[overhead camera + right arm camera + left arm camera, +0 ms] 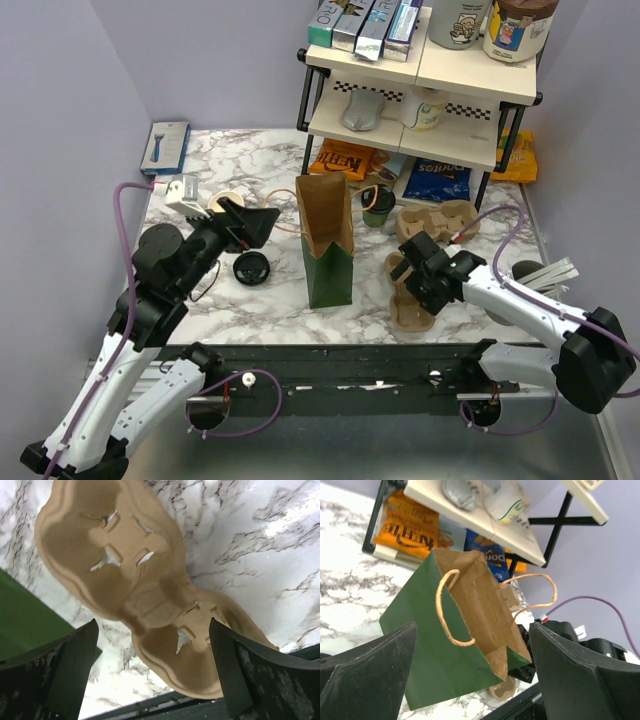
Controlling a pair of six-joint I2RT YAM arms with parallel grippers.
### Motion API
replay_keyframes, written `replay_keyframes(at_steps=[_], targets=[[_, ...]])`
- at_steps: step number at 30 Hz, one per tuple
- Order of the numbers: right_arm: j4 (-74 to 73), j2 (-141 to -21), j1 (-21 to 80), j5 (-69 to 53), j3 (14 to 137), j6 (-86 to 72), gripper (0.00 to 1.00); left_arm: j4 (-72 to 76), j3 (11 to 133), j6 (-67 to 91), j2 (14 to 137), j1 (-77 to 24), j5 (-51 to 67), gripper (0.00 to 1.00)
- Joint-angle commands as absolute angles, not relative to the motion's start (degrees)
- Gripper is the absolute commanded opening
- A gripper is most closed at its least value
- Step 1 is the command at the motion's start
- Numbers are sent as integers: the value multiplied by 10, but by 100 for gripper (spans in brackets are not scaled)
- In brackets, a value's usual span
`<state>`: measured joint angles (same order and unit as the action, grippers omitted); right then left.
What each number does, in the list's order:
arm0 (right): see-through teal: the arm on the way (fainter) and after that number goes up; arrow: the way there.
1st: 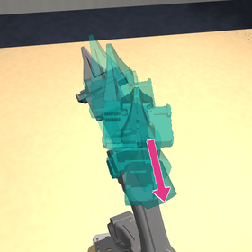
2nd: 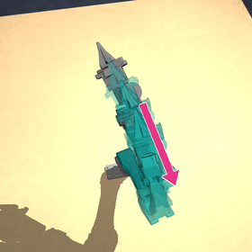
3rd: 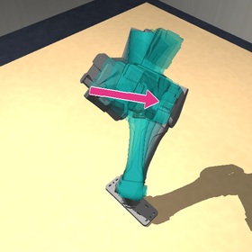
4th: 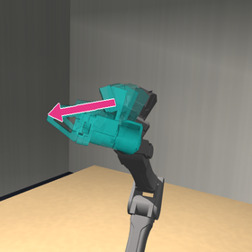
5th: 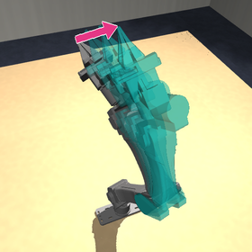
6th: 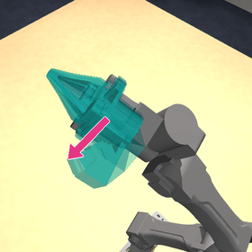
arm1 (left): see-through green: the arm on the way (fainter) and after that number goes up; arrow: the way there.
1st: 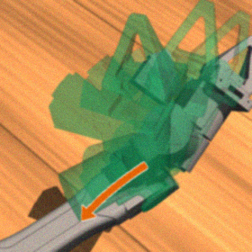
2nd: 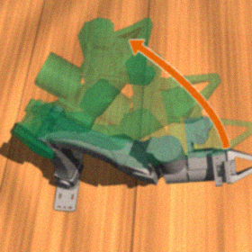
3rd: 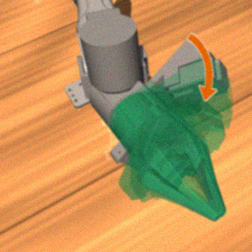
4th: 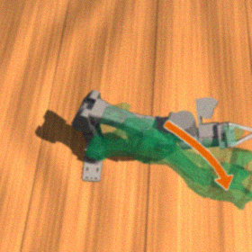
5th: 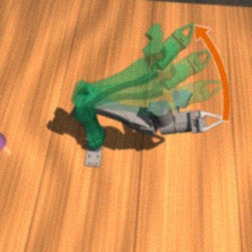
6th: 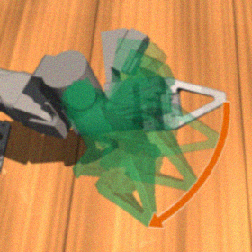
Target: Pack the takeout coffee
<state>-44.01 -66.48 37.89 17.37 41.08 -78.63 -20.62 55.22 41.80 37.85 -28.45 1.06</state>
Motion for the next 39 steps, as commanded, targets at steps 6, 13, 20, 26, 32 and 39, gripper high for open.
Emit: replay_keyframes(at_steps=[6,13,20,26,32,39], targets=[[-418,-713,382,232,414,-873,89,-207,548,388,351,-282,-29,99],[-430,-734,382,254,428,-855,72,-214,550,388,360,-282,-31,99],[-463,-735,382,272,414,-859,52,-213,546,394,359,-282,-45,99],[-470,-736,383,266,400,-831,44,-218,548,393,358,-282,-51,99],[-468,-765,381,255,414,-826,57,-215,541,393,347,-282,-54,99],[-482,-788,381,269,432,-818,60,-221,541,390,347,-282,-59,99]])
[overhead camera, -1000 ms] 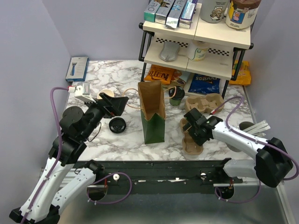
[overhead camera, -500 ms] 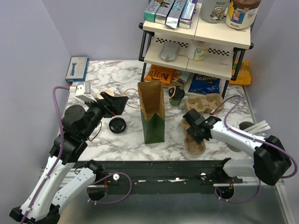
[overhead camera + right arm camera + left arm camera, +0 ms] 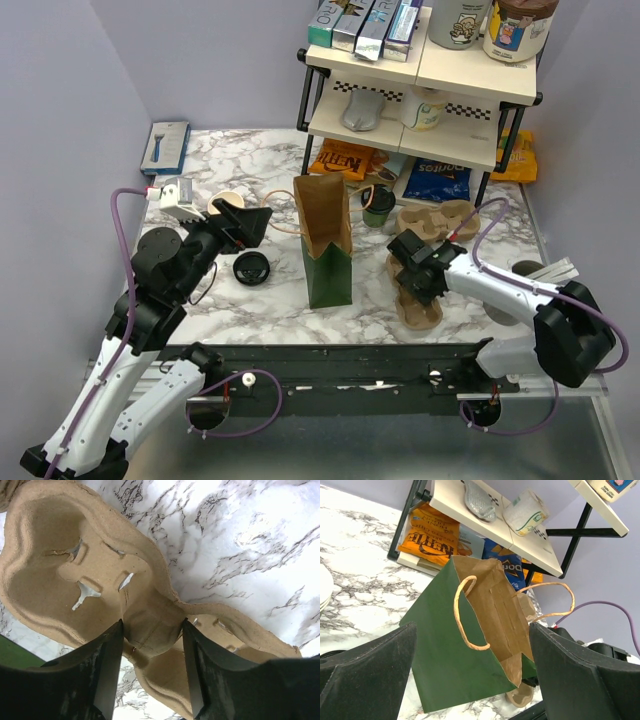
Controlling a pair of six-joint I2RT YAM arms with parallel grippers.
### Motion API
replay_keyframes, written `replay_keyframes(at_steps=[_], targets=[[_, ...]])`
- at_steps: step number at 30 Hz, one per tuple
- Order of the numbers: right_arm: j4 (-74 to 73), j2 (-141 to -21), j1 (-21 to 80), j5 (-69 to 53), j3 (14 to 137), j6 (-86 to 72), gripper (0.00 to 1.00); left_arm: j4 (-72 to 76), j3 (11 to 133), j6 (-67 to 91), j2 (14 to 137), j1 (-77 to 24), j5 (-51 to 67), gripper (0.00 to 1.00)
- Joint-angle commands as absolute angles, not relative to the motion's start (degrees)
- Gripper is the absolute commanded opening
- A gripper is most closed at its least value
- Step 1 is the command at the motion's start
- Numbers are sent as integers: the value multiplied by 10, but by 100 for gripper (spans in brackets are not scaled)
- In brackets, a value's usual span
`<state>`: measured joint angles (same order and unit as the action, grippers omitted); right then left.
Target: Pack the takeout coffee
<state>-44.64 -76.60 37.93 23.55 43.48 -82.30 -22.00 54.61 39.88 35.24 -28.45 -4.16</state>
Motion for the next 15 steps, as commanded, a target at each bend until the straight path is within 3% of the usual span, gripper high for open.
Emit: replay_keyframes(at_steps=[1,5,9,15], targets=[[-489,-787,381,271,432,-824,63,-221,541,390,347,-283,-60,99],[-484,-761,381,254,423,-843,79,-217,541,388,352,-283,-55,98],[-439,-716,381,257,398,-868,79,-215,538,387,353,-283,-52,98],[-442,-740,365,258,399,-877,72,-223,544,384,366,-283,-68,98]])
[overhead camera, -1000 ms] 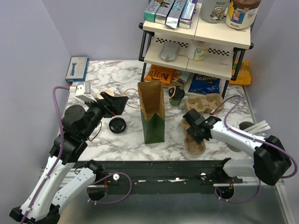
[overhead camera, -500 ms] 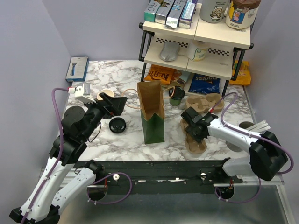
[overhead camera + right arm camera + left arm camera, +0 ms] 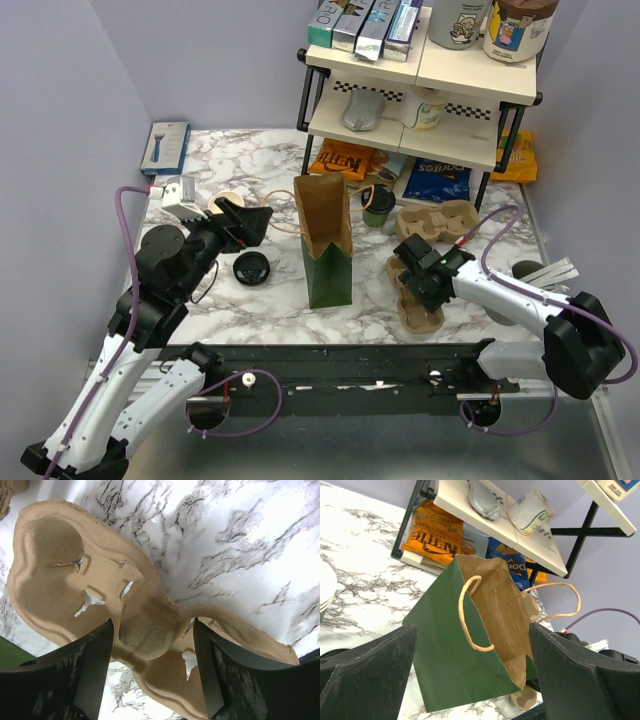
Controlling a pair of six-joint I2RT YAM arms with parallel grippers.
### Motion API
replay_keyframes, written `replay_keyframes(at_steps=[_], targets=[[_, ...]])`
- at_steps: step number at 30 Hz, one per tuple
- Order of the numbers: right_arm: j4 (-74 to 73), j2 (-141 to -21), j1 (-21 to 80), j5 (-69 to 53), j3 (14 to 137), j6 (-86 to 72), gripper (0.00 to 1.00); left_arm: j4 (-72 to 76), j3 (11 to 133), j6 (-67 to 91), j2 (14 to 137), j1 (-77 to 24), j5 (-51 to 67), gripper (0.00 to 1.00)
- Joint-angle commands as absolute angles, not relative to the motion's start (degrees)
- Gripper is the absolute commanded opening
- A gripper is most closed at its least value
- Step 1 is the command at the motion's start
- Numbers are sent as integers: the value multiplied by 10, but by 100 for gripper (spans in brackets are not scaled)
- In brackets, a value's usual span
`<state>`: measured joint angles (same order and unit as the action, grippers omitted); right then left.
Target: Pack the takeout coffee
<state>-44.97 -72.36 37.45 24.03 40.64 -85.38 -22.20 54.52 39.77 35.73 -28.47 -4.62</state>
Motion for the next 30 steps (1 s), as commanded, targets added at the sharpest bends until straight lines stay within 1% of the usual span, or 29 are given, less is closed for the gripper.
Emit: replay_keyframes(at_steps=[1,4,5,7,8,12,14,18,20,21,22,23,24,25,26,28,30], targets=[[-436,-745,365,250,397,-875,71,-225,544,384,366,-284,-69,98],[-427,-759,365,238,396,-875,69,-224,542,385,365,-283,-76,98],[-427,-761,365,238,397,-875,66,-224,541,385,364,-283,-76,98],[-424,-762,366,240,403,-867,63,-222,539,386,365,-283,-75,98],[-426,-762,365,241,408,-861,59,-223,539,385,366,-283,-75,98],[-463,-754,365,246,442,-835,53,-223,539,385,365,-283,-77,98],[-492,-729,366,257,456,-817,49,-224,540,385,363,-284,-82,98],[-513,-657,366,265,454,-781,46,-226,539,385,361,-284,-90,97],[-511,-619,366,262,456,-731,45,-226,540,384,362,-284,-91,98],[-502,-576,366,262,456,-705,45,-225,539,383,362,-284,-91,98],[-475,-555,366,259,456,-639,44,-225,540,382,363,-284,-91,97],[-455,-534,366,258,455,-601,43,-224,540,381,365,-285,-91,97],[-440,-488,366,259,455,-577,43,-225,541,381,366,-285,-90,98],[-395,-468,365,264,454,-508,42,-226,542,381,367,-284,-90,98],[-371,-447,366,267,454,-480,40,-228,544,378,370,-284,-90,98],[-303,-411,366,269,474,-393,40,-233,552,378,376,-284,-85,98],[-261,-408,366,264,501,-334,40,-230,554,379,378,-283,-76,98]])
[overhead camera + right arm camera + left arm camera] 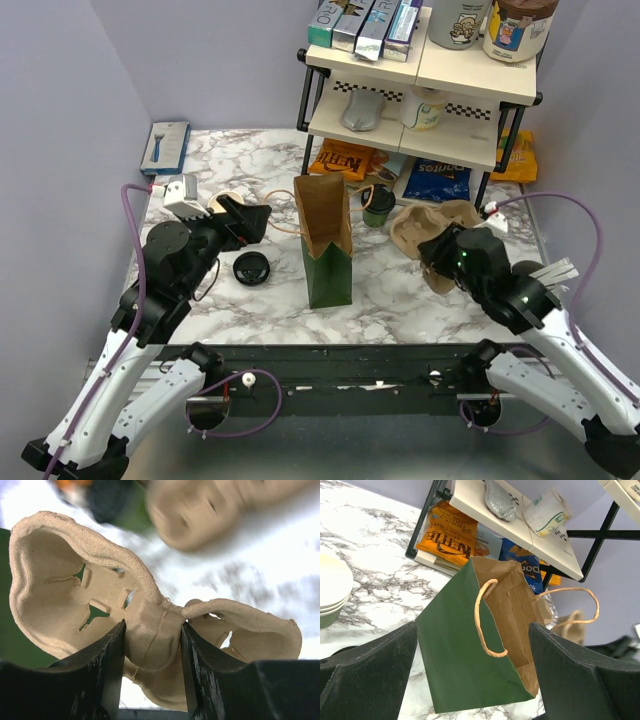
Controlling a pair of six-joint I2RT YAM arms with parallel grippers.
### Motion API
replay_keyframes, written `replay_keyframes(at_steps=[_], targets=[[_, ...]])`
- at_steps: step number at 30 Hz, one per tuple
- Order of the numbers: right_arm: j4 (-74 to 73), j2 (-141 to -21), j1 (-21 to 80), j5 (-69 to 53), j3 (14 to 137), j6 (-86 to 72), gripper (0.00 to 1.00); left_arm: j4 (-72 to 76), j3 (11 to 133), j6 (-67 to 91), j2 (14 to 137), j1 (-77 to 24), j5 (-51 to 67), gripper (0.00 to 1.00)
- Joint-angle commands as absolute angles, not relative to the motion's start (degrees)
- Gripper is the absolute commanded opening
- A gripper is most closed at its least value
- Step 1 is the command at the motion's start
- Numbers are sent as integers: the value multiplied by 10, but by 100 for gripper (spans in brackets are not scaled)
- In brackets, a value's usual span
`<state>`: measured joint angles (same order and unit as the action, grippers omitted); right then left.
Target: Pack the takeout coffee
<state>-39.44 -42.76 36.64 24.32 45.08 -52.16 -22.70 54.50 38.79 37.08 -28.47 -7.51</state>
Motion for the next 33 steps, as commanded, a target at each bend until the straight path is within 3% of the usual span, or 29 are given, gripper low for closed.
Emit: replay_keyframes(at_steps=[1,6,10,14,17,21,27,33], targets=[[-225,-417,366,257,519,-285,41,-227,554,379,378,-283,-69,98],[-107,-479,366,166,646,-151,41,-236,562,382,381,-284,-47,98],[-93,-564,366,47,771,-50,43,-262,568,391,372,-284,-26,99],[-105,-647,365,-178,862,123,37,-293,574,395,369,-284,-12,99],[-169,-715,364,-325,930,247,38,-315,579,399,370,-283,-4,99],[-392,-819,363,-436,1079,406,37,-316,548,426,350,-284,13,99],[-579,-907,365,-410,1191,632,37,-343,553,431,340,-284,4,99],[-594,-903,392,-283,1142,741,39,-358,562,430,345,-283,-17,99]])
